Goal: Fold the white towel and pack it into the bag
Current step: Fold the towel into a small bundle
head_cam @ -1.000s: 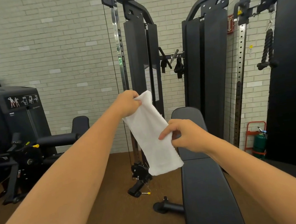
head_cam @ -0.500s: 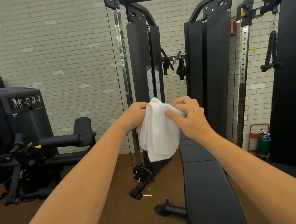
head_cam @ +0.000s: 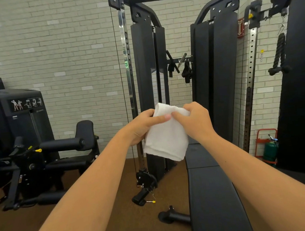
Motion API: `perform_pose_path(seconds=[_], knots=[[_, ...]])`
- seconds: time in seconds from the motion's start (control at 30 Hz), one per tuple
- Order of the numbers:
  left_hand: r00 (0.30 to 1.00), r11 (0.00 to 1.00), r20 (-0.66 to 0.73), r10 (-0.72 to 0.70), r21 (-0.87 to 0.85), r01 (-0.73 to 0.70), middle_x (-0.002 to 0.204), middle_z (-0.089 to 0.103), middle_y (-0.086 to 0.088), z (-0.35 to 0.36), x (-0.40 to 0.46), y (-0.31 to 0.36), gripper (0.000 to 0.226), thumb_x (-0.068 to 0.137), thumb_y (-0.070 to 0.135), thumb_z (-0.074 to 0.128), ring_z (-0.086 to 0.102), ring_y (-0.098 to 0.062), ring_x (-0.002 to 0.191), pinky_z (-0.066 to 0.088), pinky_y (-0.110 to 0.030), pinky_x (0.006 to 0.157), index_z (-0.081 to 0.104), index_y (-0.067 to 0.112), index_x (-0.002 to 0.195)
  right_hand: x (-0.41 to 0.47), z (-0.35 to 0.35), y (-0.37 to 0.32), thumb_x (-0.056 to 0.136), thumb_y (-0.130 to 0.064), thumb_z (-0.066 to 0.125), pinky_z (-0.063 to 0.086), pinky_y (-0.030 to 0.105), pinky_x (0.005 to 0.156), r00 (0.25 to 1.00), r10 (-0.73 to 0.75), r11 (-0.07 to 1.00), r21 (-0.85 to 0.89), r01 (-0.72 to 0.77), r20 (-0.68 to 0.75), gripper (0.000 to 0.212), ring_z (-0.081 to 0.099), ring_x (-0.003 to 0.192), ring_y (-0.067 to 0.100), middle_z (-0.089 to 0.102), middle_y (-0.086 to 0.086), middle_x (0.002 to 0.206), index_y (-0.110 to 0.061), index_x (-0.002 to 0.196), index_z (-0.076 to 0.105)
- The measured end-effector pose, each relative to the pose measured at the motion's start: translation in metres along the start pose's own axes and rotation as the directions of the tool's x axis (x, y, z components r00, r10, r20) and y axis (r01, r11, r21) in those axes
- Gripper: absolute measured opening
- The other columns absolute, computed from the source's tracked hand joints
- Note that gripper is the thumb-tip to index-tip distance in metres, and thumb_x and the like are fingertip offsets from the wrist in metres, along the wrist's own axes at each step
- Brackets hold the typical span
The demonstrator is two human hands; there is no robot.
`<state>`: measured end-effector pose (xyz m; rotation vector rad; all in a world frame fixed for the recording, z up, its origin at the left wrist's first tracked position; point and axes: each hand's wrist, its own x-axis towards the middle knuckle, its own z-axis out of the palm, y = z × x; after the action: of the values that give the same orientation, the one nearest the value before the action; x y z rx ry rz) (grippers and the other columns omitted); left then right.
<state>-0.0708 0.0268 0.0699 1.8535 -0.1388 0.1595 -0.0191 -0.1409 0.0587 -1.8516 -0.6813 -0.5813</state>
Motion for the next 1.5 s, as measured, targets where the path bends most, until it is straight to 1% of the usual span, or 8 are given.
perform_pose_path(seconds=[0.17, 0.3, 0.43, 0.77, 0.87, 1.03, 1.3, 1.5], knots=[[0.991, 1.0, -0.133, 0.008, -0.004, -0.008, 0.121, 0.067, -0.012, 0.003, 0.004, -0.008, 0.057, 0.079, 0.014, 0.076, 0.067, -0.03, 0.108, 0.055, -0.052, 0.091, 0.054, 0.013, 0.131, 0.0, -0.002, 0.006, 0.081, -0.029, 0.072, 0.049, 0.027, 0.062, 1.0, 0.014, 0.995, 0.094, -0.014, 0.003, 0.02, 0.054, 0.072, 0.009, 0.054, -0.006, 0.08, -0.019, 0.081, 0.055], [0.982, 0.995, -0.19, 0.023, -0.092, -0.041, 0.121, 0.067, -0.013, 0.003, 0.002, -0.013, 0.051, 0.082, 0.012, 0.072, 0.067, -0.032, 0.108, 0.055, -0.054, 0.091, 0.055, 0.012, 0.13, -0.004, -0.003, 0.019, 0.077, -0.031, 0.078, 0.058, 0.041, 0.082, 0.94, 0.262, 0.834, 0.439, -0.334, 0.217, 0.065, 0.062, 0.098, 0.019, 0.056, 0.001, 0.112, -0.017, 0.128, 0.041], [0.973, 0.989, -0.228, 0.016, -0.142, -0.05, 0.123, 0.066, -0.014, 0.003, 0.003, -0.02, 0.052, 0.08, 0.015, 0.074, 0.066, -0.035, 0.11, 0.054, -0.057, 0.09, 0.056, 0.012, 0.129, -0.009, -0.002, 0.036, 0.077, -0.026, 0.078, 0.058, 0.047, 0.085, 0.861, 0.302, 0.777, 0.417, -0.471, 0.409, 0.049, 0.066, 0.1, 0.024, 0.063, 0.008, 0.117, -0.015, 0.117, 0.052], [0.862, 0.923, -0.465, 0.2, 0.384, -0.007, 0.095, 0.064, -0.003, 0.036, 0.013, -0.032, 0.034, 0.079, 0.03, 0.075, 0.061, -0.019, 0.087, 0.049, -0.028, 0.066, 0.06, 0.012, 0.103, -0.013, 0.009, 0.037, 0.079, -0.015, 0.07, 0.053, 0.032, 0.066, 0.98, 0.192, 0.972, 0.131, -0.197, 0.049, 0.022, 0.06, 0.085, 0.021, 0.062, 0.005, 0.093, -0.015, 0.093, 0.054], [0.838, 0.928, -0.509, 0.196, 0.373, 0.009, 0.096, 0.066, -0.005, 0.046, 0.017, -0.036, 0.032, 0.079, 0.031, 0.074, 0.063, -0.02, 0.087, 0.052, -0.03, 0.067, 0.062, 0.014, 0.102, -0.018, 0.011, 0.035, 0.08, -0.017, 0.071, 0.044, 0.024, 0.059, 0.99, 0.138, 0.984, 0.114, -0.137, -0.003, 0.022, 0.057, 0.08, 0.017, 0.06, 0.004, 0.089, -0.016, 0.092, 0.053], [0.81, 0.974, -0.579, 0.093, 0.221, 0.046, 0.096, 0.067, -0.004, 0.051, 0.017, -0.038, 0.028, 0.078, 0.028, 0.076, 0.063, -0.016, 0.082, 0.054, -0.03, 0.065, 0.06, 0.016, 0.098, -0.025, 0.005, 0.037, 0.08, -0.021, 0.07, 0.056, 0.035, 0.069, 0.974, 0.216, 0.936, 0.269, -0.227, 0.073, 0.023, 0.065, 0.081, 0.022, 0.062, 0.002, 0.084, -0.018, 0.101, 0.059], [0.935, 0.956, -0.275, -0.224, -0.249, 0.156, 0.103, 0.071, -0.015, 0.069, 0.004, -0.043, 0.036, 0.086, 0.018, 0.067, 0.072, -0.026, 0.09, 0.061, -0.036, 0.076, 0.06, 0.004, 0.118, -0.045, 0.0, 0.066, 0.078, -0.018, 0.077, 0.056, 0.03, 0.072, 0.964, 0.258, 0.95, 0.164, -0.264, 0.06, 0.017, 0.064, 0.082, 0.012, 0.065, -0.005, 0.083, -0.022, 0.089, 0.064], [0.94, 0.953, -0.228, -0.252, -0.229, 0.2, 0.11, 0.071, -0.012, 0.085, -0.004, -0.067, 0.048, 0.083, 0.02, 0.073, 0.073, -0.023, 0.093, 0.061, -0.032, 0.073, 0.058, 0.006, 0.126, -0.066, 0.002, 0.086, 0.08, -0.017, 0.076, 0.056, 0.03, 0.073, 0.947, 0.266, 0.944, 0.149, -0.293, 0.179, 0.015, 0.063, 0.083, 0.014, 0.064, -0.004, 0.085, -0.022, 0.09, 0.066]])
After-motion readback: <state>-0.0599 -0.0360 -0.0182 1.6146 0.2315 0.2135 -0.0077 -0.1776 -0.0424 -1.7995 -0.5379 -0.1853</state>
